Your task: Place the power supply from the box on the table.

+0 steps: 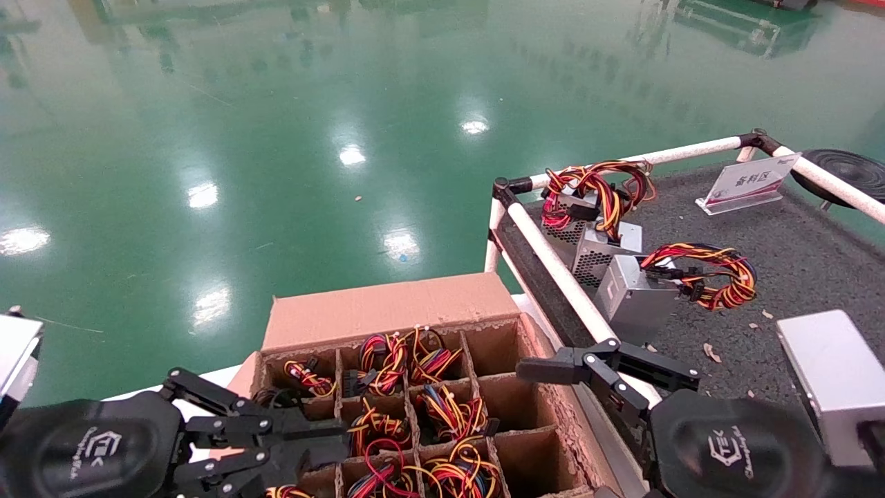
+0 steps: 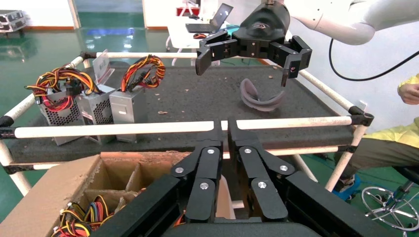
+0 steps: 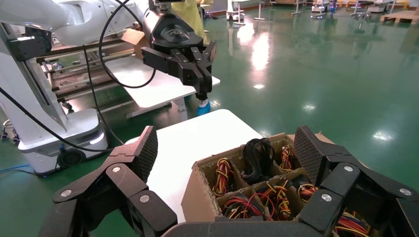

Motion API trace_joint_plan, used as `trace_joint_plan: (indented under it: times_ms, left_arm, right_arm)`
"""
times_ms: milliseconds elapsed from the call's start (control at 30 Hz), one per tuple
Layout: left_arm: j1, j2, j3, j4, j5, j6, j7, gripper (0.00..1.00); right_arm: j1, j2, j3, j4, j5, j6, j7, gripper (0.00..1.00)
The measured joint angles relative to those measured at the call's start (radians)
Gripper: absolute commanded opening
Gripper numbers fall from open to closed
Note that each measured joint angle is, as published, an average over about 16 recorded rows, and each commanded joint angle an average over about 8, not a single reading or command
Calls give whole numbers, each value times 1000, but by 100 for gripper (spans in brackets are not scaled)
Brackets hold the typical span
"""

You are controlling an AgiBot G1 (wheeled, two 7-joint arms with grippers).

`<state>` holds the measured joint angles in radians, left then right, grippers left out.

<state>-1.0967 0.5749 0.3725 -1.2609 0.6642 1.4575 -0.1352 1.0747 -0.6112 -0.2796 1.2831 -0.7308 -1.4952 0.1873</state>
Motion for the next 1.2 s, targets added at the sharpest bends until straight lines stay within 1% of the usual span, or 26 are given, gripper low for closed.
trace_joint_plan:
  times_ms: [33, 233, 267, 300, 467, 633, 967, 1200]
  left_arm:
    - [0, 0, 0, 0, 0, 0, 0, 8]
    - [0, 0, 0, 0, 0, 0, 0, 83]
    - [0, 0, 0, 0, 0, 0, 0, 93]
    - [0, 0, 0, 0, 0, 0, 0, 100]
    - [0, 0, 0, 0, 0, 0, 0, 100]
    - [0, 0, 0, 0, 0, 0, 0, 100]
    - [0, 0, 0, 0, 0, 0, 0, 100]
    - [0, 0, 0, 0, 0, 0, 0, 100]
  right_arm:
    - [0, 0, 0, 0, 0, 0, 0, 100]
    - [-1, 1, -1, -1, -3, 1, 0, 100]
    - [-1, 1, -2, -1, -5, 2, 0, 100]
    - [-2, 2, -3, -2, -9, 3, 0, 100]
    - [-8, 8, -12, -8, -35, 14, 1, 100]
    - [-16, 19, -31, -19, -85, 27, 12, 100]
    - [-21, 34, -97, -36, -221, 55, 71, 100]
    - [-15, 14, -142, -33, -303, 82, 118, 100]
